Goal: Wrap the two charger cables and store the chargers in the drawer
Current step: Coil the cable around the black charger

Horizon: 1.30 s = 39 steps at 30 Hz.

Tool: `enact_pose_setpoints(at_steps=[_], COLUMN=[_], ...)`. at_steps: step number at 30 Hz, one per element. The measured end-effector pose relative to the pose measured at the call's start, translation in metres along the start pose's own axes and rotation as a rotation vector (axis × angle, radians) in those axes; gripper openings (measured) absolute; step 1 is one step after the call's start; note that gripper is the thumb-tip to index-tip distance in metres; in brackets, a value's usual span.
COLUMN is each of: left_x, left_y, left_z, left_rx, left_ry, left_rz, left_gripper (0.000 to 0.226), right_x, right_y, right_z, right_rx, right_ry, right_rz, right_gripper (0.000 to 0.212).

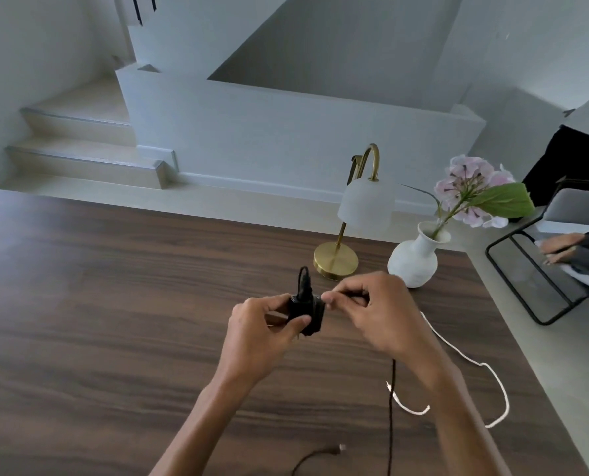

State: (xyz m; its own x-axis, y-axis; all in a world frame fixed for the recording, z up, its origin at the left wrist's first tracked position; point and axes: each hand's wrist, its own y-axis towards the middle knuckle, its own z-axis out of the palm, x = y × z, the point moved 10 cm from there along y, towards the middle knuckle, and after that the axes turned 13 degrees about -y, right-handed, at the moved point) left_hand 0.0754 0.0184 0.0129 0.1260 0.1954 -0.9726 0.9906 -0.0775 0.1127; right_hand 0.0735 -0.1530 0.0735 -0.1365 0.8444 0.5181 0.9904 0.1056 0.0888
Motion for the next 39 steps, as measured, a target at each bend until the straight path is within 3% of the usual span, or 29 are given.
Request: enact_pose_setpoints(at_steps=[6, 10, 15, 18, 21, 25, 30, 39], left_x=[-0.001, 0.001, 0.006, 0.022, 0.031, 0.024, 0.001, 0.012], left_y=[-0.004, -0.01, -0.004, 0.0, -0.002, -0.006, -0.009, -0.015], left_z=[0.011, 0.017, 0.001, -0.013, -0.018, -0.024, -0.008, 0.022], left_rx=[0.206, 0.323, 0.12, -0.064, -0.155, -0.223, -0.05, 0.203], left_ry=[-0.165, -0.398, -0.622, -0.647, -0.576, -0.294, 0.007, -0.074], left_rz=[-0.072, -0.114, -0.128, -0.163, -0.165, -0.082, 0.058, -0.09], left_gripper=[0.032, 0.034, 0.034, 0.036, 0.036, 0.032, 0.034, 0.029], right_x=[-0.009, -0.026, -0.039, -0.029, -0.02, -0.007, -0.001, -0.032], right_y=[0.027, 0.025, 0.004, -0.013, -0.026, -0.036, -0.034, 0.014], right_z=[-0.003, 0.02, 0.07, 0.085, 0.088, 0.074, 0.031, 0.013], right_rx=[-0.109, -0.106, -0.022, -0.008, 0.014, 0.043, 0.003, -0.129], right_ry=[0.243, 0.47, 0.58, 0.502, 0.375, 0.032, -0.094, 0.34], right_rz=[0.003, 0.105, 0.227, 0.169, 0.115, 0.039, 0.049, 0.087], right_gripper=[0.045, 0.032, 0.01, 0.018, 0.017, 0.027, 0.02, 0.023])
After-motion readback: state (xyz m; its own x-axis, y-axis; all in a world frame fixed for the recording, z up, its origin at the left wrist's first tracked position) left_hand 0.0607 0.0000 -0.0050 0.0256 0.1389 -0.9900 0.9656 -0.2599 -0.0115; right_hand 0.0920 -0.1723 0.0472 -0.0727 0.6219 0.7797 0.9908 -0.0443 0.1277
